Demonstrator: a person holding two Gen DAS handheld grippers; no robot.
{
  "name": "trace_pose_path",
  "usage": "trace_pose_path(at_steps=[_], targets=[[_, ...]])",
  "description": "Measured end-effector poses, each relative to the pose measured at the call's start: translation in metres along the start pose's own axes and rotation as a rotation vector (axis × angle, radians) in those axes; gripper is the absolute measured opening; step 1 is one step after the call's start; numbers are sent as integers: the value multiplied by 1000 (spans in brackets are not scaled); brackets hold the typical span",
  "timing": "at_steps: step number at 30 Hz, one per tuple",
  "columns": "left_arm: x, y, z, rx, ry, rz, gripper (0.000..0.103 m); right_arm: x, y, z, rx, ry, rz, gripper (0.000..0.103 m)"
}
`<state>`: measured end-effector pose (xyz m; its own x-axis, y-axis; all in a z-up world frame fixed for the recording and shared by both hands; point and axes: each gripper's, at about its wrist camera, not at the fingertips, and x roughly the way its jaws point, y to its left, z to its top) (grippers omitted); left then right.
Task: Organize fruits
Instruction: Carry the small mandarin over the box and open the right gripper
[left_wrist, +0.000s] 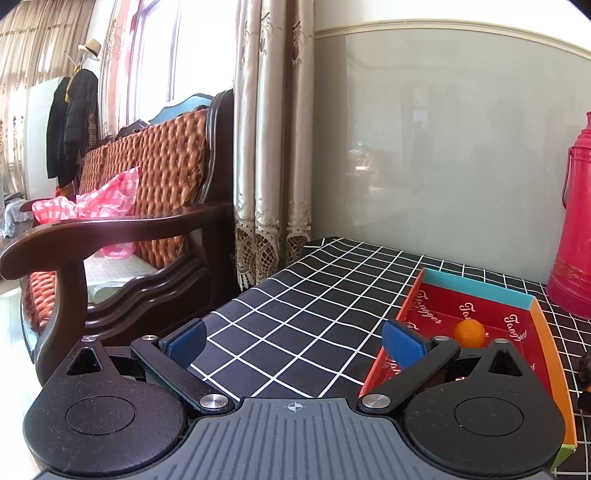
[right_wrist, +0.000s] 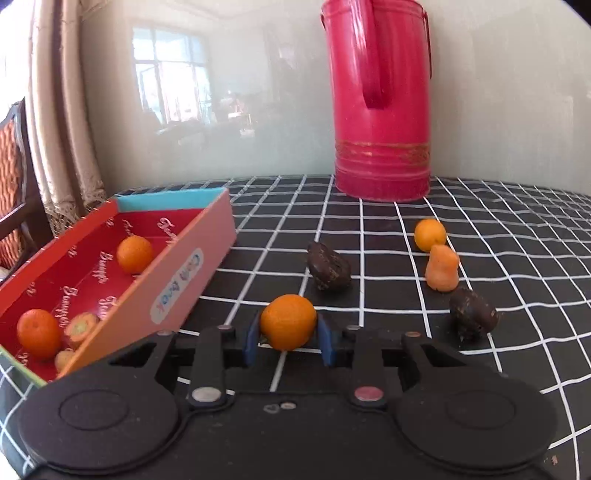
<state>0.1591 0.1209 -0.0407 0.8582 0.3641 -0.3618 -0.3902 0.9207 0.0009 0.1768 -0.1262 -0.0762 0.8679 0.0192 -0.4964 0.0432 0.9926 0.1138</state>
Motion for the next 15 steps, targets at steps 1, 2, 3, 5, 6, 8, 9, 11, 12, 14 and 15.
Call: trace_pose_path(at_steps=[1,2,3,5,6,8,9,11,12,14,15], targets=[[0,1,0,-3,-1,1,101,-7,0,2,11,-31,30,24],[0,2,0,-7,-1,3,101,-15,2,4,12,-62,62,24],[0,3,0,-10,-1,5,101,-23,5,5,3,-91,97,24],[0,6,0,-15,2,9,101,-36,12,7,-16,-134,184,25],[1,7,0,-17,4,11,101,-40,16,7,-23,-143,230,25],[0,8,0,-21,6,13,101,-44,25,5,-54,-147,289,25],[0,9,0,-22,5,13,101,-45,31,5,-77,-142,306,25],[-1,9,1,-23,2,15,101,-44,40,1,-121,-125,331,25],[-1,9,1,-22,2,14,101,-43,44,-1,-139,-119,333,25],[-2,9,1,-19,-1,15,102,-43,50,-4,-170,-118,327,28],[-2,9,0,-17,-2,15,102,-44,53,-5,-183,-123,321,30]])
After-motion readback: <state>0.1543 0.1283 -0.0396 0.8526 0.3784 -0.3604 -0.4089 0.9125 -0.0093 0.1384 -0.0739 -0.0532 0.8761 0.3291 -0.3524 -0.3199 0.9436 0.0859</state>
